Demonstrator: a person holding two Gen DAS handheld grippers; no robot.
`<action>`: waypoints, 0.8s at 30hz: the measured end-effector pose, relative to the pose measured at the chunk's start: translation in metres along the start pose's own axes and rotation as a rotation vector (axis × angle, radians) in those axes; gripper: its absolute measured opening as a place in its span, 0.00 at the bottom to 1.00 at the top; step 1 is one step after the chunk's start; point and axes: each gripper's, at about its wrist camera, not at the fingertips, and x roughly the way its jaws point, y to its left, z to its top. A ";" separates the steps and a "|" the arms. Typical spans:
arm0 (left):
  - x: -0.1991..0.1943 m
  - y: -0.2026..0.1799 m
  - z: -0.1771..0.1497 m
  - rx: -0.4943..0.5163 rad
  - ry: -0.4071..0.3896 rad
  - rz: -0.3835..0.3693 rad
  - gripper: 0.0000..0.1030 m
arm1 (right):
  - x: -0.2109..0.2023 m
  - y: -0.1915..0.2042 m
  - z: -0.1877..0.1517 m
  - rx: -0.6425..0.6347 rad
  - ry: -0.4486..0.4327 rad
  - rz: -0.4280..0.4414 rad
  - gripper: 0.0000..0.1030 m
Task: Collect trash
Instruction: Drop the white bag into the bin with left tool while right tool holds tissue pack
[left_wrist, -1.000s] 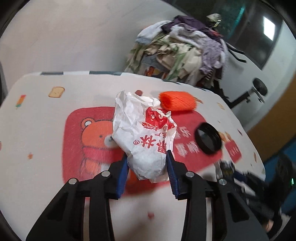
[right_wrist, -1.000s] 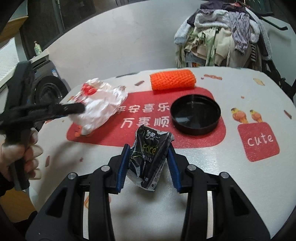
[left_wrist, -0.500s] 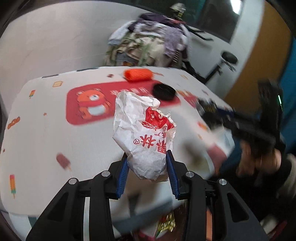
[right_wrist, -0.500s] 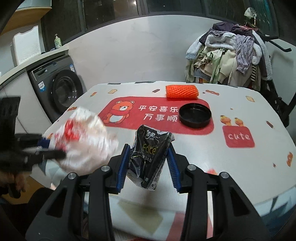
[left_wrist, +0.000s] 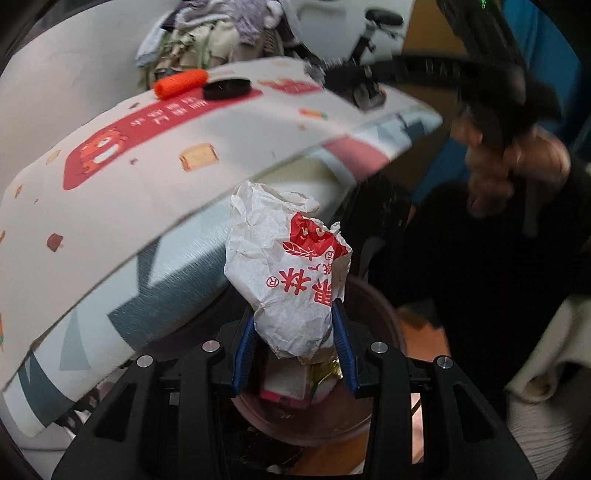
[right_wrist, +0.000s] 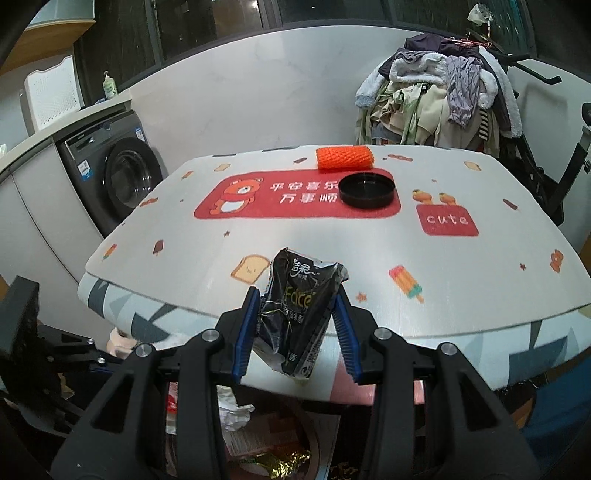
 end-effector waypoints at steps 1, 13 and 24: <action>0.005 -0.003 -0.002 0.017 0.018 0.006 0.37 | 0.000 0.000 -0.003 -0.002 0.005 0.000 0.41; 0.038 -0.002 -0.017 0.036 0.130 0.003 0.59 | 0.008 0.007 -0.038 -0.006 0.091 0.034 0.41; -0.020 0.032 -0.020 -0.195 -0.180 0.073 0.94 | 0.019 0.024 -0.058 -0.062 0.152 0.081 0.41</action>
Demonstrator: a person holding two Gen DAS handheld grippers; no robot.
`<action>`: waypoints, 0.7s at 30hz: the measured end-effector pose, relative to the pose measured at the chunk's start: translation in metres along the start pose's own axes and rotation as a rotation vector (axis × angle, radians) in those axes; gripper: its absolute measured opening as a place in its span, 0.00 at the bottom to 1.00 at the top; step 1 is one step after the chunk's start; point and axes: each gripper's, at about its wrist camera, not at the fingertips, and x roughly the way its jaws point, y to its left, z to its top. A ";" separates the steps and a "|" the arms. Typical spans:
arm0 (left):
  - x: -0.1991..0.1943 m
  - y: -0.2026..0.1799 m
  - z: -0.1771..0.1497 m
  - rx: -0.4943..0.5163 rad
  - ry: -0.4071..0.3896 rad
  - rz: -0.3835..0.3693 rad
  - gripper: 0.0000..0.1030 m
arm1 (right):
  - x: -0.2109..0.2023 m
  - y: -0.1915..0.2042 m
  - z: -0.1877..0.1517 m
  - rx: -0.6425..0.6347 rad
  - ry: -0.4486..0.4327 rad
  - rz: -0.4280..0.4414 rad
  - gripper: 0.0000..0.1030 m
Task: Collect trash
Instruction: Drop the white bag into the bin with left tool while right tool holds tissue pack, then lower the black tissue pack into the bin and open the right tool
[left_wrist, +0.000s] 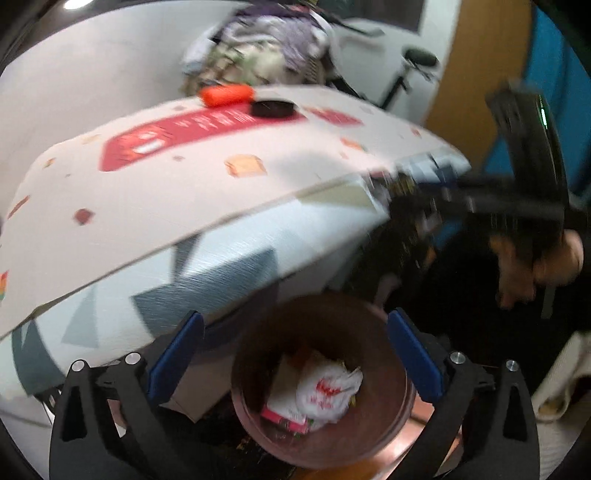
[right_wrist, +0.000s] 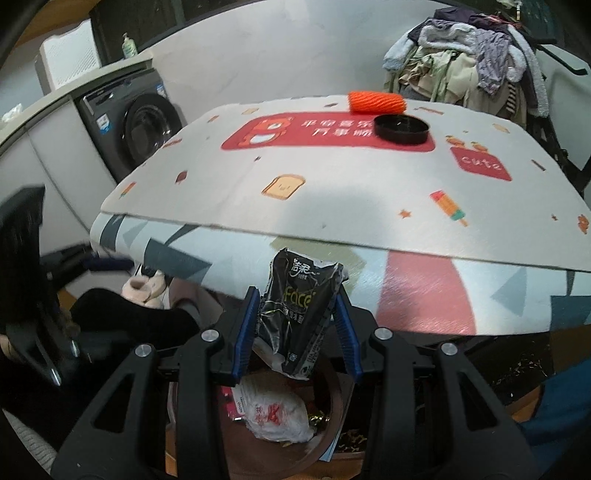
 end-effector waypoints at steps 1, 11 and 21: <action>-0.004 0.003 0.001 -0.022 -0.023 0.019 0.94 | 0.002 0.003 -0.001 -0.012 0.010 0.006 0.41; -0.024 0.021 0.001 -0.131 -0.113 0.117 0.94 | 0.030 0.035 -0.017 -0.147 0.148 0.122 0.42; -0.014 0.027 -0.003 -0.165 -0.080 0.128 0.94 | 0.054 0.038 -0.025 -0.151 0.258 0.109 0.42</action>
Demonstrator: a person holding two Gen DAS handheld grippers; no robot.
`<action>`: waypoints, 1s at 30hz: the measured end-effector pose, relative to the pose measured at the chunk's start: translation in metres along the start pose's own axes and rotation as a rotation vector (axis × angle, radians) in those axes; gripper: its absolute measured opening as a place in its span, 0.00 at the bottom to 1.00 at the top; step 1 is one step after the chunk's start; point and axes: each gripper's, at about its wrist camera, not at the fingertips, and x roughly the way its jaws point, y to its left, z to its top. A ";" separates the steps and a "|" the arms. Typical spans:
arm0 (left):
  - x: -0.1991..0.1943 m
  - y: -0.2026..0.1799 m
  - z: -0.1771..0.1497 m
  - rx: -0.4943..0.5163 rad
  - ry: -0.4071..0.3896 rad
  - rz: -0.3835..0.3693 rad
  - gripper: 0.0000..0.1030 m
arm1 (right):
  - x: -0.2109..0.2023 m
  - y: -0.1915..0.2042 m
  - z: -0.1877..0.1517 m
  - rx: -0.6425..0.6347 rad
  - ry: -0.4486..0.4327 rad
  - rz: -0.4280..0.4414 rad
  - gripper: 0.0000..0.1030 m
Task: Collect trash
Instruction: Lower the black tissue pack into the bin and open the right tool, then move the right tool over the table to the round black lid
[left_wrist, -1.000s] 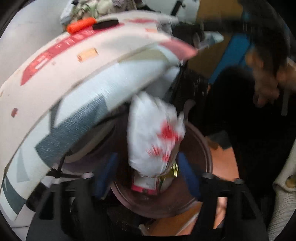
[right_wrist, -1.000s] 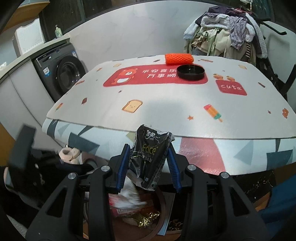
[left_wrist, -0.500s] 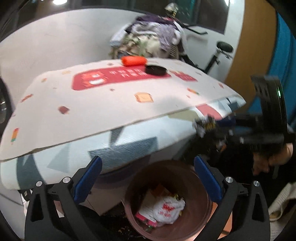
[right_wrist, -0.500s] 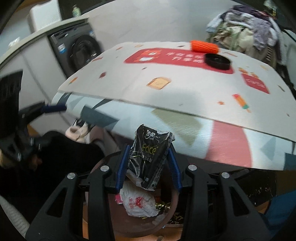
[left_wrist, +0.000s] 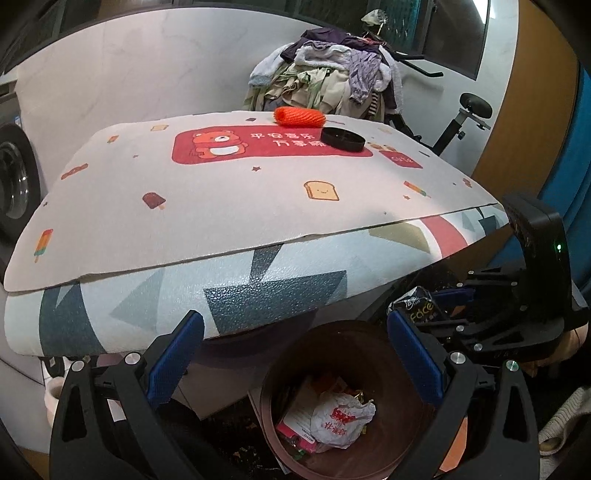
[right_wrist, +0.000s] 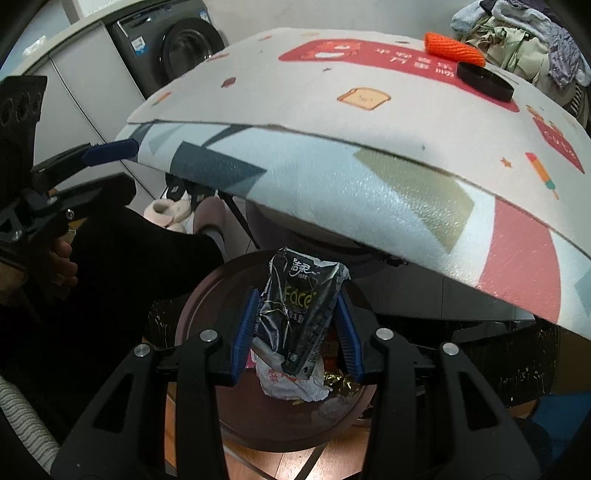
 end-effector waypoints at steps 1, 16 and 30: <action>0.000 0.000 0.000 -0.001 0.001 0.002 0.94 | 0.001 0.001 0.000 -0.003 0.004 -0.001 0.42; 0.005 0.007 -0.001 -0.028 0.022 0.012 0.94 | 0.007 0.004 0.003 -0.017 0.018 -0.036 0.79; 0.006 0.009 -0.002 -0.037 0.032 0.019 0.94 | -0.007 -0.007 0.006 0.035 -0.044 -0.043 0.94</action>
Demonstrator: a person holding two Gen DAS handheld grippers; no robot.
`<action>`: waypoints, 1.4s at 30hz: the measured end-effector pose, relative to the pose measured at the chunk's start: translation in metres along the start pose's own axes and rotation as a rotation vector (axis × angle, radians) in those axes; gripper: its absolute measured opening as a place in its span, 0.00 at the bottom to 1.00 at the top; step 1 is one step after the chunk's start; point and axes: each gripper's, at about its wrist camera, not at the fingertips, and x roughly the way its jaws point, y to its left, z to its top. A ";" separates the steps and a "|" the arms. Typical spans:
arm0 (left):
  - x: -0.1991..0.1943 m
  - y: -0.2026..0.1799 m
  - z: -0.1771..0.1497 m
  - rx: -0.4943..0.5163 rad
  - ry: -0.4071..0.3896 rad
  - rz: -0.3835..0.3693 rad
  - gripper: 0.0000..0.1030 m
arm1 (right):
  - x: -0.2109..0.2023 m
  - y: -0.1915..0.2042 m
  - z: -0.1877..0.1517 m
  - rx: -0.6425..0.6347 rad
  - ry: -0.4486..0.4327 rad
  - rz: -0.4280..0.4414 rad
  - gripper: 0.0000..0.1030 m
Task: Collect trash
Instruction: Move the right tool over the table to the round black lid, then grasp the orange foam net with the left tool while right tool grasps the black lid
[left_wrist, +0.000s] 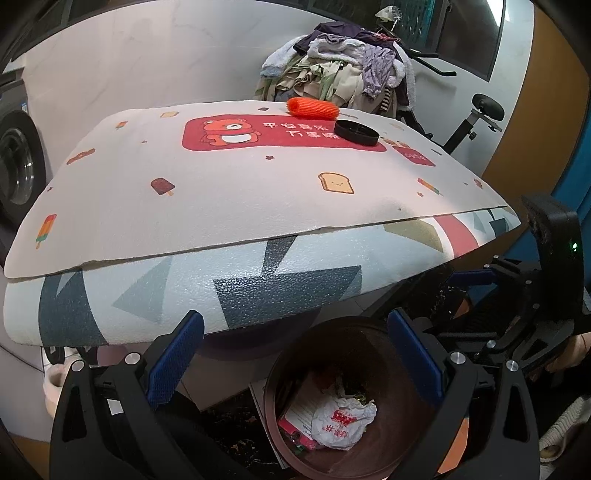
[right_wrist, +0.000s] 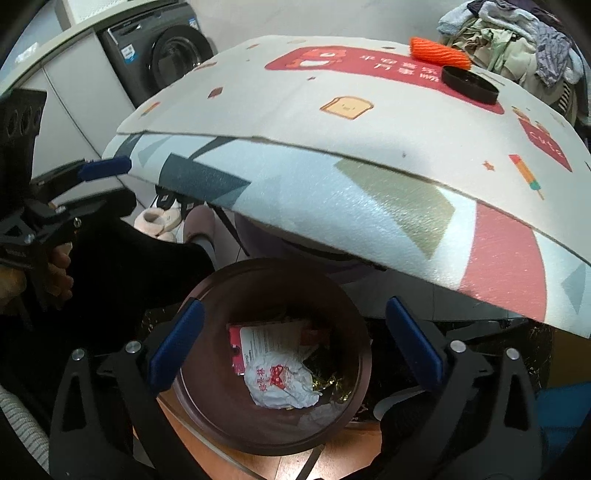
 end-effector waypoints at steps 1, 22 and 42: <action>0.000 0.000 0.000 0.001 0.002 0.002 0.94 | -0.002 -0.002 0.001 0.006 -0.008 -0.001 0.94; 0.004 0.033 0.110 -0.005 -0.095 0.030 0.94 | -0.051 -0.143 0.119 0.236 -0.268 -0.179 0.95; 0.096 0.046 0.207 0.033 -0.058 -0.034 0.94 | 0.090 -0.235 0.255 0.353 -0.045 -0.302 0.94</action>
